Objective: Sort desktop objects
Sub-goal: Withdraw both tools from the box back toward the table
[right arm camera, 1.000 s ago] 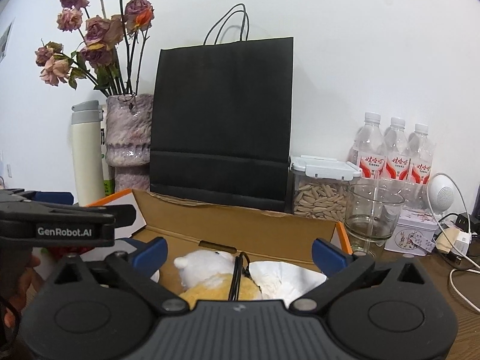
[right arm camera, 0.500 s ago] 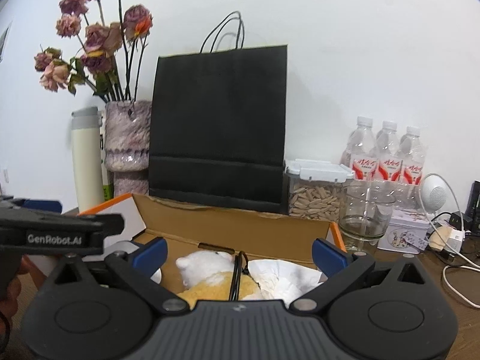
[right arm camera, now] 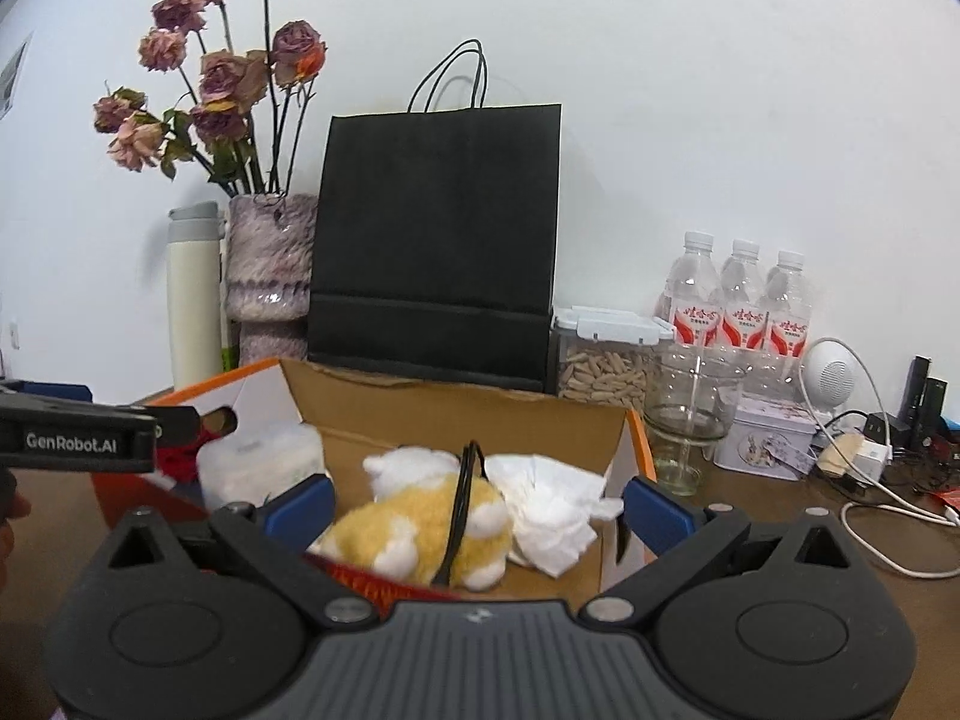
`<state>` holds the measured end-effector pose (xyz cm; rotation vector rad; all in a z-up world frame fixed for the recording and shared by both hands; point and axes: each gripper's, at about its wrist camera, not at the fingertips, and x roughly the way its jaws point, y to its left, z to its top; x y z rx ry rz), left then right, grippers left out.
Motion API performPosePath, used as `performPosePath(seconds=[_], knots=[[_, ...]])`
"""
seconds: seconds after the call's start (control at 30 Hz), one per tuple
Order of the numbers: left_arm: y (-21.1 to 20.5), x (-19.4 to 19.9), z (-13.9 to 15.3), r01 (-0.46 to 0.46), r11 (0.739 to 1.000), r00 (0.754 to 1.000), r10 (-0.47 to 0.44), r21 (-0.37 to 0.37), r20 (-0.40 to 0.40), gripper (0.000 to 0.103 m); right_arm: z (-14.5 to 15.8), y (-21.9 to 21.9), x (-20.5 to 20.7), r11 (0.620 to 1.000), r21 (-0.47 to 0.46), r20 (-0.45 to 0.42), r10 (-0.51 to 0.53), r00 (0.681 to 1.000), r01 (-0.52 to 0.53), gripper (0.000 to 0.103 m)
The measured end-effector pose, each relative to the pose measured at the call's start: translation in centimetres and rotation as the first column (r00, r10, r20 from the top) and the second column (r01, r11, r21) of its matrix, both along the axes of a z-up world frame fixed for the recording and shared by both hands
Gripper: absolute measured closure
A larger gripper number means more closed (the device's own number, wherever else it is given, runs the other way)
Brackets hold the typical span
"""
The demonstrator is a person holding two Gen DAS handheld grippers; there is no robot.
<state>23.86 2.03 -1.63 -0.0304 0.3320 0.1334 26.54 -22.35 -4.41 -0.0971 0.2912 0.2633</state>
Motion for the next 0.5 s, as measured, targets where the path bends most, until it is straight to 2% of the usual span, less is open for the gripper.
performPosePath(seconds=[0.5], knots=[[0.6,-5.4,-1.1,-0.015,1.000,0.999,0.016,0.026,-0.029,0.000,-0.9,-1.8,-5.5,1.000,-0.009,-0.038,-0.019,0.999,0.018,0.000]])
